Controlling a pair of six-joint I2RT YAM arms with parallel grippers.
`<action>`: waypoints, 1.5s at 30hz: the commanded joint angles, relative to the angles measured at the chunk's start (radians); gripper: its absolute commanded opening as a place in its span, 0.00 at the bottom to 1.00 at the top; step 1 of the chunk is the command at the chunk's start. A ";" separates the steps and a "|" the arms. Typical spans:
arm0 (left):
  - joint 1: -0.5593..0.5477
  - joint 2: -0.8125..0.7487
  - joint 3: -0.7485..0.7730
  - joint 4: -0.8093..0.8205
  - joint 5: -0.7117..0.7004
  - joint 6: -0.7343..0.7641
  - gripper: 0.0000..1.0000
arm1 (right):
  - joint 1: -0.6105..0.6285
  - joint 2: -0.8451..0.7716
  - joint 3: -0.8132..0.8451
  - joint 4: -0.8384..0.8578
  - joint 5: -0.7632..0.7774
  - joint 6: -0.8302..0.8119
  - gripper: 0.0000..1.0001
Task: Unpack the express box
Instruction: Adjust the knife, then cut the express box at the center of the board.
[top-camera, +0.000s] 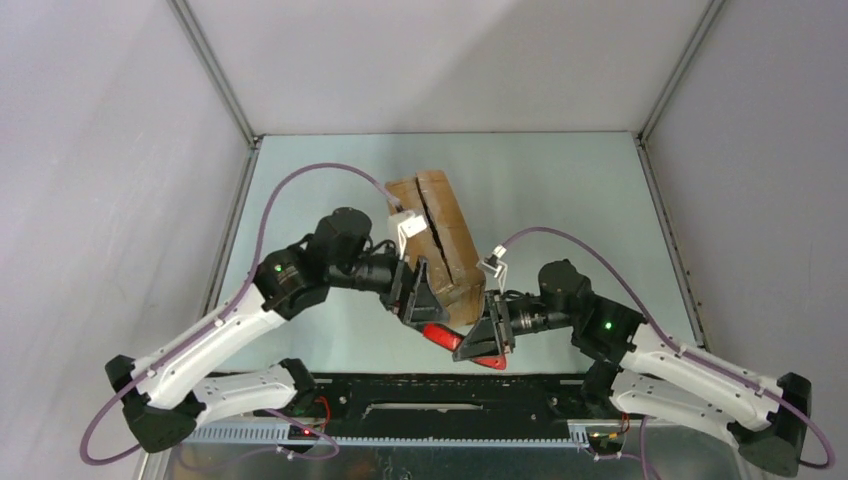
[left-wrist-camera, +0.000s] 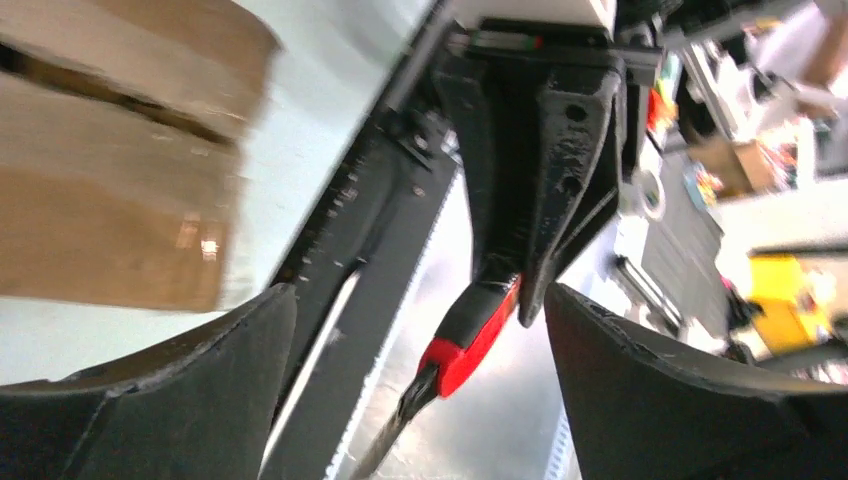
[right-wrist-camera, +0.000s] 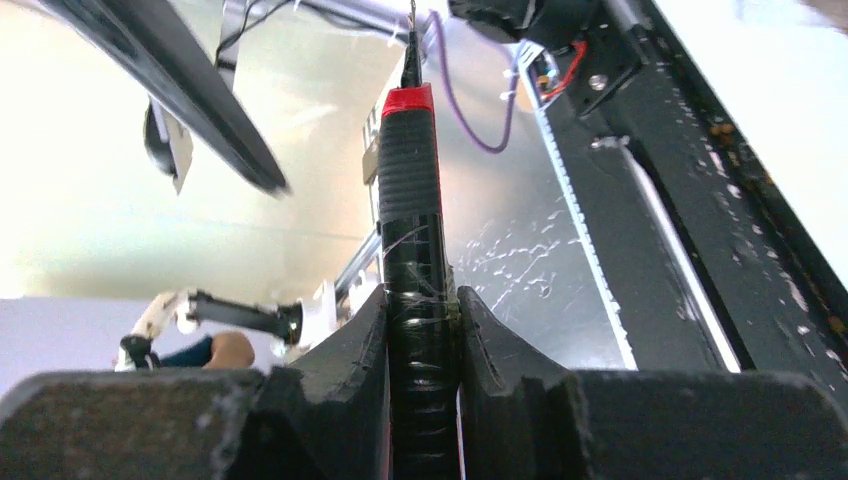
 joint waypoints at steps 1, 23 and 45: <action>0.056 -0.021 0.131 -0.029 -0.237 -0.038 0.99 | -0.054 -0.101 -0.044 -0.004 0.035 0.084 0.00; 0.052 0.413 0.622 -0.278 -0.719 0.464 0.94 | -0.204 -0.265 -0.179 -0.130 -0.039 0.150 0.00; 0.146 0.473 0.529 -0.380 -0.960 -0.362 0.89 | -0.220 -0.307 -0.191 -0.168 0.009 0.138 0.00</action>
